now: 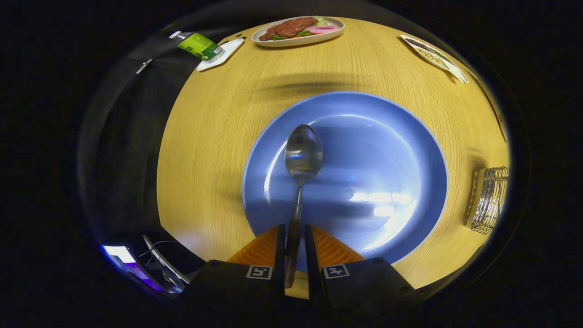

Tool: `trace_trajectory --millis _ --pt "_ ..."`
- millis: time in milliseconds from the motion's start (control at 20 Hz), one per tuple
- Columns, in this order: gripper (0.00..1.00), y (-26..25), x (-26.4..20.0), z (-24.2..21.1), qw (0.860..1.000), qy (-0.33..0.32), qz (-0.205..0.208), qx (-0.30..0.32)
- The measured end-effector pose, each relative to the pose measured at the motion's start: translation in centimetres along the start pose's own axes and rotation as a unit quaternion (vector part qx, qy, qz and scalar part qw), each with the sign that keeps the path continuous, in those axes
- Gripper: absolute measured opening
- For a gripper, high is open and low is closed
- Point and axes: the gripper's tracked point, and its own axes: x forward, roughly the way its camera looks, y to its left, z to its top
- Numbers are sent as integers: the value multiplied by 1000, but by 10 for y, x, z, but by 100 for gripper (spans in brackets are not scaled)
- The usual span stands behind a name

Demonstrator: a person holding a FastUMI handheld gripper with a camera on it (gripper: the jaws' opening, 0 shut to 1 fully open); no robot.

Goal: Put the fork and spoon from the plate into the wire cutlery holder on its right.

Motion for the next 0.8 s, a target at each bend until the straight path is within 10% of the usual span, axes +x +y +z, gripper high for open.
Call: trace_trajectory --millis 800 --pt "6 -11 -54 -10 996 -29 75 -36"
